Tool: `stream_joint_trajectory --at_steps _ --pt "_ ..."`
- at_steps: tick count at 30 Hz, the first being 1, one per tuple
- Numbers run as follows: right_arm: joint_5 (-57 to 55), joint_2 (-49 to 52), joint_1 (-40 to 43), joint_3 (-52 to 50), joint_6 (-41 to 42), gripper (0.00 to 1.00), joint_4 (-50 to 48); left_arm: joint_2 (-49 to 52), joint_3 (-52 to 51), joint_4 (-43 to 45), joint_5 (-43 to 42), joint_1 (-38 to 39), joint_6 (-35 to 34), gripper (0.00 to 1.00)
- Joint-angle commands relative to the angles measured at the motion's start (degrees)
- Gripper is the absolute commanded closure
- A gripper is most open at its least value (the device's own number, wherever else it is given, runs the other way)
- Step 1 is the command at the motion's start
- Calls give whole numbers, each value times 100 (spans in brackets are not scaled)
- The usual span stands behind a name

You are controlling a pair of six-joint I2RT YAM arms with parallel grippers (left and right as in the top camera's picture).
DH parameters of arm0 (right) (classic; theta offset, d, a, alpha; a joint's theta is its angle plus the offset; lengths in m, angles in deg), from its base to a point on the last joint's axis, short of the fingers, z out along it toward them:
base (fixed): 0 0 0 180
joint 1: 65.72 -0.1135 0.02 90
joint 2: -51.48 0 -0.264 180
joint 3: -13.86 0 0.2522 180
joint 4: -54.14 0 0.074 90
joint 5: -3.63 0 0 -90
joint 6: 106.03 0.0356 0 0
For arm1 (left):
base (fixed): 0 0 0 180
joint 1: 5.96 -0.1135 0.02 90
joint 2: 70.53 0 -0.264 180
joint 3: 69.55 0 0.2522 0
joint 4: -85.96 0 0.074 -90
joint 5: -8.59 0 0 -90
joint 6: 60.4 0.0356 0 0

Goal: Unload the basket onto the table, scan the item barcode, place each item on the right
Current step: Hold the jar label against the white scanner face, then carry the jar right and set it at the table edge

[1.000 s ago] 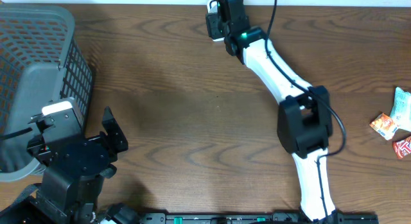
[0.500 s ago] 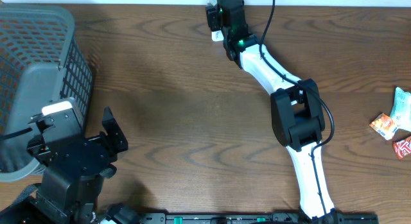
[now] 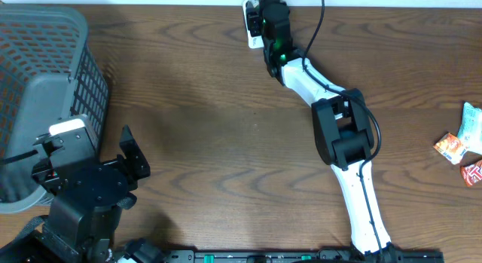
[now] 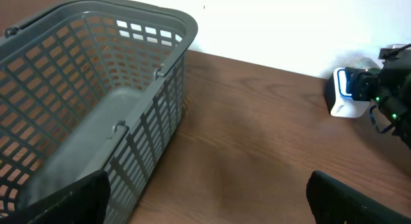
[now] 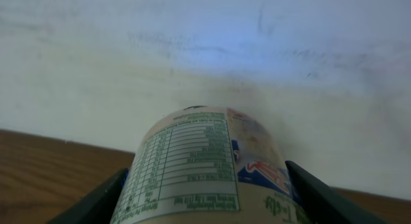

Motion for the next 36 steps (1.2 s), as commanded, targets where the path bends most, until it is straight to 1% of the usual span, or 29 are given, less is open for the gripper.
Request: stream_joint_trajectory --at_steps 1,5,9,13,19,22,24,26,29,32,36 --pt "48 -74 -9 79 -85 48 -129 11 -46 2 94 -20 -92 2" --pt "50 -111 -48 81 -131 48 -109 11 -46 2 94 -20 -92 2" --pt "48 -450 -114 81 -129 48 372 11 -46 2 94 -20 -92 2" --pt "46 -1121 -149 81 -125 50 1478 11 -46 2 94 -20 -92 2" --pt "42 -2308 -90 81 -101 48 3580 11 -46 2 94 -20 -92 2" --pt "39 -2778 39 81 122 46 4719 11 -46 2 94 -20 -92 2" --pt "42 -3051 214 81 426 47 5643 11 -46 2 94 -20 -92 2" --pt "48 -3222 483 81 911 48 6564 11 -46 2 94 -20 -92 2" --pt "297 -3279 1110 79 1453 49 7925 11 -46 2 94 -20 -92 2" --pt "662 -3167 1694 72 1513 49 8699 11 -46 2 94 -20 -92 2" --pt "713 -2992 2452 26 1510 48 9136 11 -46 2 94 -20 -92 2"
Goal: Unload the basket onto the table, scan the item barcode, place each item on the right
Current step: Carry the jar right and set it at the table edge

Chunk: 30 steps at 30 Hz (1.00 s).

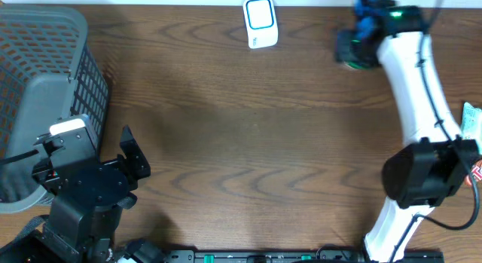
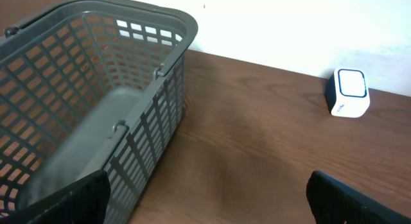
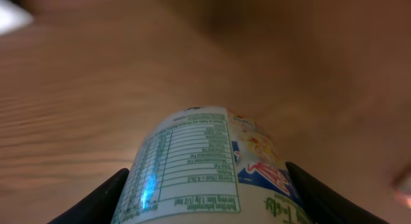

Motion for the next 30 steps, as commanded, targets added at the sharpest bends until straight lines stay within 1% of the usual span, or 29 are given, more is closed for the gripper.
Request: stream_joint_trajectory --at_steps 1,5,9,15,21,23,24,25,26,27,30 --pt "184 155 632 -46 240 46 149 9 -35 2 94 -20 -92 2" --pt "181 444 1248 -138 236 43 146 9 -35 2 94 -20 -92 2" --pt "184 977 1803 -146 238 45 181 9 -35 2 94 -20 -92 2" --pt "181 1484 2387 -146 223 44 295 9 -35 2 94 -20 -92 2" --pt "166 1827 2946 -146 -2 42 166 9 -35 2 94 -20 -92 2" --pt "170 1882 3115 -146 -68 38 70 9 -35 2 94 -20 -92 2" --pt "184 1886 3189 -146 -76 34 20 9 -35 2 94 -20 -92 2" --pt "184 1886 3261 -144 -87 25 -44 9 -35 2 94 -20 -92 2" --pt "184 1875 3318 -140 -87 11 -101 9 -35 2 94 -20 -92 2" --pt "184 1860 3425 -44 -90 1 -118 9 -35 2 94 -20 -92 2" --pt "271 1825 3587 415 -90 1 160 9 -35 2 94 -20 -92 2"
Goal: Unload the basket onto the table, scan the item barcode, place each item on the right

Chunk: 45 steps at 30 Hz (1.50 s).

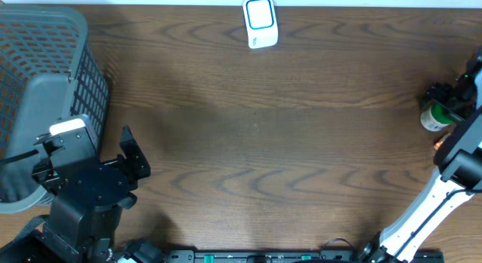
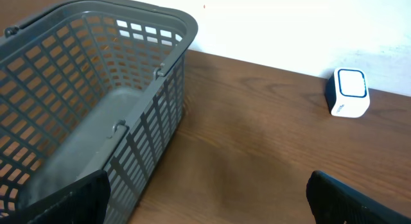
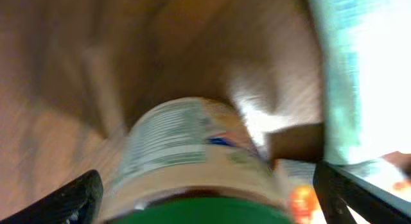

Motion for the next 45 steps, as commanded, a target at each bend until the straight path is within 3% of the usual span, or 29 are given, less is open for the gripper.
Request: stream_joint_trajectory --at_steps 1,8,11,17,26,45 --pt "212 -63 208 765 -52 1 374 9 -35 2 92 -20 -92 2" --pt "2039 -743 411 2855 -201 1 1294 11 -35 2 92 -20 -92 2" --pt "2505 -1290 304 3248 -238 1 1530 9 -35 2 92 -20 -92 2" --pt "2538 -2776 -184 3276 -319 1 1880 9 -35 2 92 -20 -92 2" --pt "2529 -4179 -361 3270 -321 1 2785 9 -35 2 92 -20 -92 2" --pt "2544 -5501 -363 3270 -111 1 2798 9 -35 2 92 -20 -92 2"
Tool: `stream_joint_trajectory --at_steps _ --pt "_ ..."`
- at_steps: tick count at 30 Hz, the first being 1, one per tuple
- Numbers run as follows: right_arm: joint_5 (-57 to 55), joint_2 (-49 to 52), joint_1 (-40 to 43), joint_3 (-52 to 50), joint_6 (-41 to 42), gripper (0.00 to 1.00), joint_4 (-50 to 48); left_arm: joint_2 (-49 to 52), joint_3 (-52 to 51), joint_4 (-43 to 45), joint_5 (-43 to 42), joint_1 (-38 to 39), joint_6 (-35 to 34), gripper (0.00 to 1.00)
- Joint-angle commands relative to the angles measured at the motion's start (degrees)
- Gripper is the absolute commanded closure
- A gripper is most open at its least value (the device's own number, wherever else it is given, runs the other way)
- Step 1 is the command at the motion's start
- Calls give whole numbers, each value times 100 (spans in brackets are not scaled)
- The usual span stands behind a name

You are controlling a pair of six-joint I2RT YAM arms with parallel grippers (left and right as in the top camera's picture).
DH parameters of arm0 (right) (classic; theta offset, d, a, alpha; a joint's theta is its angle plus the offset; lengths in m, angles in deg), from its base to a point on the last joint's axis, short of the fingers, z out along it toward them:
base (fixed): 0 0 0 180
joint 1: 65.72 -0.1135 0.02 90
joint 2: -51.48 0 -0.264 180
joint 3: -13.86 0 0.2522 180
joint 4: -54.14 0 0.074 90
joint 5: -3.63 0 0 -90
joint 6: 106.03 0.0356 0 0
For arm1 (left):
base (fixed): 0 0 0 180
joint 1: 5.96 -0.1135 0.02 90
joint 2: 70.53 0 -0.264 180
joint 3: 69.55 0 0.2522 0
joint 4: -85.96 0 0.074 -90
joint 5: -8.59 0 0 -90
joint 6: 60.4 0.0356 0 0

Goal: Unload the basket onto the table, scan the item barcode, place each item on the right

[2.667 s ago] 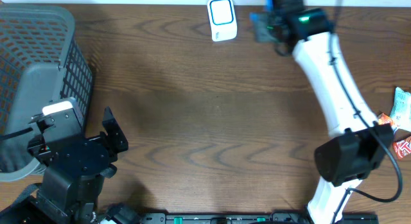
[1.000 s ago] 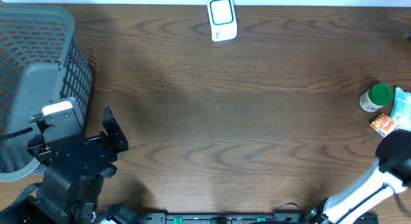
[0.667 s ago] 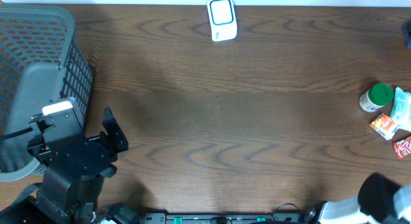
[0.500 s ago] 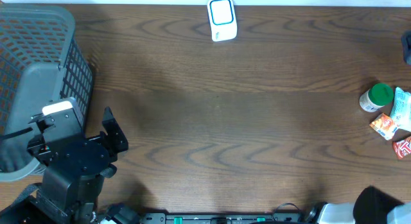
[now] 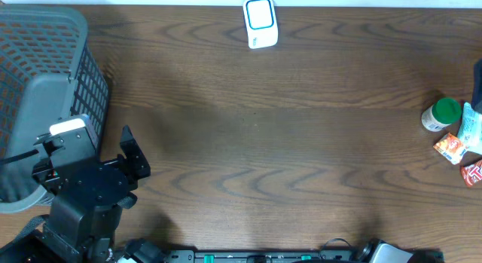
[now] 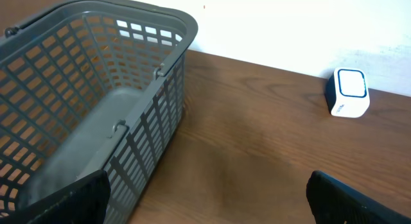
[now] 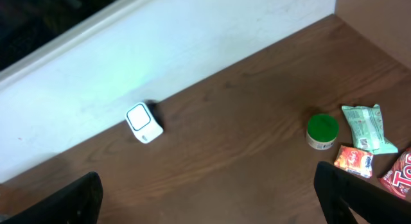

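Observation:
The item, a small white jar with a green lid point(image 5: 440, 114), stands on the table at the right, next to the snack packets; the right wrist view shows the jar point(image 7: 322, 131) from high up. The white scanner point(image 5: 260, 22) sits at the back edge, and both wrist views catch the scanner point(image 7: 142, 123) point(image 6: 348, 93). My right gripper point(image 7: 209, 205) is open and empty, well above the table. My left gripper point(image 6: 205, 205) is open with nothing in it, near the basket at the front left point(image 5: 135, 159).
A grey mesh basket point(image 5: 45, 82) fills the left side of the table. Snack packets, one pale green point(image 7: 367, 126) and two red-orange point(image 7: 353, 161), lie beside the jar at the right edge. A white wall point(image 7: 160, 51) runs behind the scanner.
My right gripper was low at the right edge, jaws wide around the jar. Now it is far above the table and the jar stands alone by the packets. The left arm has not moved.
My right gripper held the jar at the scanner against the back wall. Then it held the jar to the right of the scanner. Then it was at the right edge by the packets, jaws open. Now the jar stands there and the arm is away.

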Motion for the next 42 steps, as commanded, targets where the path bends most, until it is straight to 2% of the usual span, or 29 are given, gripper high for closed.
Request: stream_joint_trajectory --at_steps 1,8,16,22,32,42 --pt "-87 -120 -35 -2 -175 1 -31 9 -35 2 92 -20 -92 2" --pt "-299 -435 -190 -11 -1113 1 -704 9 -35 2 92 -20 -92 2" --pt "-302 -1040 -850 -649 -1943 1 -2267 9 -35 2 92 -20 -92 2" --pt "-339 -1725 -1139 -2068 -2000 1 -3289 9 -35 2 92 -20 -92 2" --pt "-291 -3123 -1198 -4990 -2105 1 -5283 9 -35 2 92 -20 -92 2" --pt "-293 -4568 -1777 -7622 -1982 1 -6964 9 -35 2 92 -20 -92 2"
